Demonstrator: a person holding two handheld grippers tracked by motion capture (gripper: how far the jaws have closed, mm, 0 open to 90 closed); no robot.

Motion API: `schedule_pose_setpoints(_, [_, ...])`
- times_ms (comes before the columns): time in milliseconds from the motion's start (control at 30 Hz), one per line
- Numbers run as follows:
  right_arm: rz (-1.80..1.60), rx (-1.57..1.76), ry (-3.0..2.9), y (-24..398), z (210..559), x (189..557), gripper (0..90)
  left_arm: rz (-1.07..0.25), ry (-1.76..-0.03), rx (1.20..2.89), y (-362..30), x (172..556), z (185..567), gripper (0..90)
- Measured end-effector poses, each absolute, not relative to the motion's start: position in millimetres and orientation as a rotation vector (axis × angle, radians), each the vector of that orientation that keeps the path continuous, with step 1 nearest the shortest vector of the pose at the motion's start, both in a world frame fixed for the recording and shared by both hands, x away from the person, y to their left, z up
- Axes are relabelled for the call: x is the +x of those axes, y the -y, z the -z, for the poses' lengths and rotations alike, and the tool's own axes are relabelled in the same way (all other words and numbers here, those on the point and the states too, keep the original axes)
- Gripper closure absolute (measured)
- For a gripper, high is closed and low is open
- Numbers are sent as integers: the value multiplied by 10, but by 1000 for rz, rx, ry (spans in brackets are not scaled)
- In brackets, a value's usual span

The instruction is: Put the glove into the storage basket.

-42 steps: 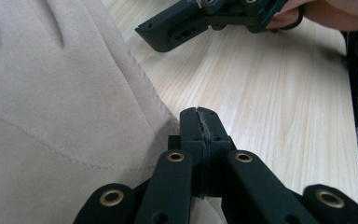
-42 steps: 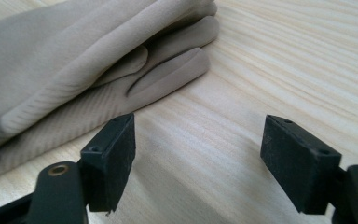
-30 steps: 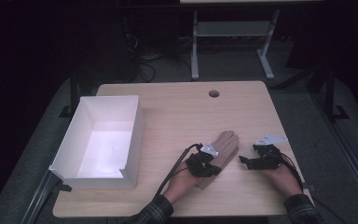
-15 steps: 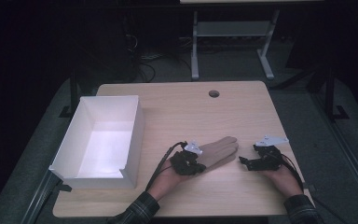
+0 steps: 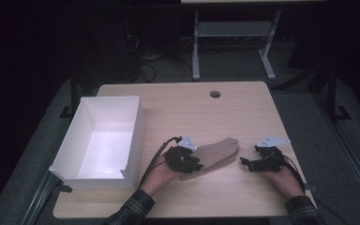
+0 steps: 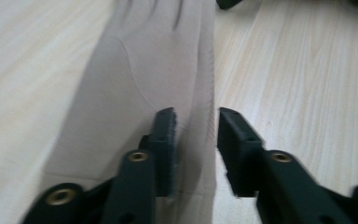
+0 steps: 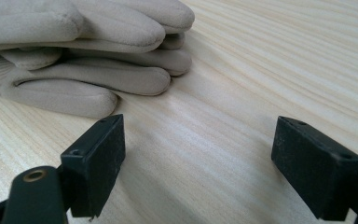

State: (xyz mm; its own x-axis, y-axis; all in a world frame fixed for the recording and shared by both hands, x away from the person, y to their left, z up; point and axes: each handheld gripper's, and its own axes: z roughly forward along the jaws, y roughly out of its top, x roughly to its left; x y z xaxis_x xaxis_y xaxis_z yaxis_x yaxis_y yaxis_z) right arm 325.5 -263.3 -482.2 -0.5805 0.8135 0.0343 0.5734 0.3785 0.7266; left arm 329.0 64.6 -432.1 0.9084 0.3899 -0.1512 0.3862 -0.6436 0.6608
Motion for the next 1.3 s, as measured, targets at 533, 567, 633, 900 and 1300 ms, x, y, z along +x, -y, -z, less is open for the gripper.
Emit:
schedule_pose_setpoints(533, [-1022,1214,-2315,2633,4822,3255,171,-73,-441,2410,-324,3609,4248,174])
schedule_pose_setpoints(567, [-1022,1214,-2315,2633,4822,3255,171,-73,-441,2410,-324,3609,4248,173])
schedule_pose_setpoints(633, [-1022,1214,-2316,2632,4822,3255,170,-78,-447,2422,-280,3674,4266,171])
schedule_pose_setpoints(900, [-1023,1214,-2317,2631,4822,3254,168,-50,-470,2464,-207,3717,4396,159])
schedule_pose_setpoints(1300, [-1022,1213,-2317,2632,4822,3254,168,-68,-478,2507,-160,3718,4571,138])
